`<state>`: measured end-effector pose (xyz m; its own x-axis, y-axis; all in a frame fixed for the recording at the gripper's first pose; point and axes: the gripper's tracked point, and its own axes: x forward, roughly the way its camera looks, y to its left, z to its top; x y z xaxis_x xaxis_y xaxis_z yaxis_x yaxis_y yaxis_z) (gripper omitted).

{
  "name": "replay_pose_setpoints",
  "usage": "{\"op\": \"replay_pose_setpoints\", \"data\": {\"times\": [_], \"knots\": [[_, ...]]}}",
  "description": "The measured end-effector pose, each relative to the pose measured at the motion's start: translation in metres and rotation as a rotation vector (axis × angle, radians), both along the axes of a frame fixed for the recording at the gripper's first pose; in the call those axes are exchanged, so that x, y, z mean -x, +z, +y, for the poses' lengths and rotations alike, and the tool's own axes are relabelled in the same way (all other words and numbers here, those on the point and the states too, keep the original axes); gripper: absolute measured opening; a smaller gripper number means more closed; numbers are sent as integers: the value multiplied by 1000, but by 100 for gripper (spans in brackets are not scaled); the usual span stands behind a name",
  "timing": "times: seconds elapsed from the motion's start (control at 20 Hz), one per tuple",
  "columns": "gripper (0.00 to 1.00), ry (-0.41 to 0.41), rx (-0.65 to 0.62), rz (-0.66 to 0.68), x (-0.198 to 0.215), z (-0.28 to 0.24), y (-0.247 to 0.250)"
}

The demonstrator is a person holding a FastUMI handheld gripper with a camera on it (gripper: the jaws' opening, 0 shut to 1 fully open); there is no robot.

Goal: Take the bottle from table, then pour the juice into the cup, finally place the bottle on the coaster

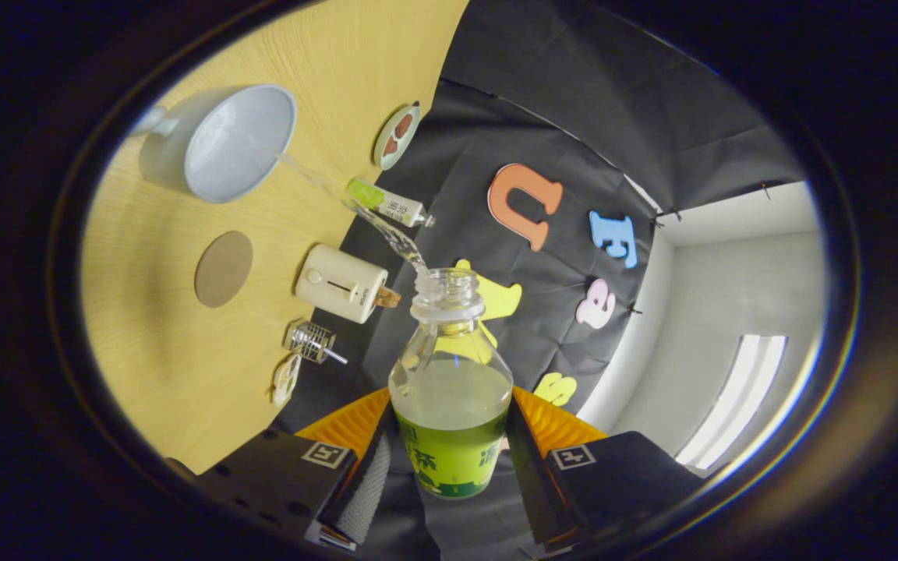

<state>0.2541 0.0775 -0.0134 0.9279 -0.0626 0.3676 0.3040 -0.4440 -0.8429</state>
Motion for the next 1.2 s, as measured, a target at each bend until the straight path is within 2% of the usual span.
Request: {"op": "replay_pose_setpoints", "data": {"times": [0.65, 1.2], "knots": [[79, -26, 79, -72, 2, -5, 22], [79, 11, 141, -129, 9, 15, 31]]}}
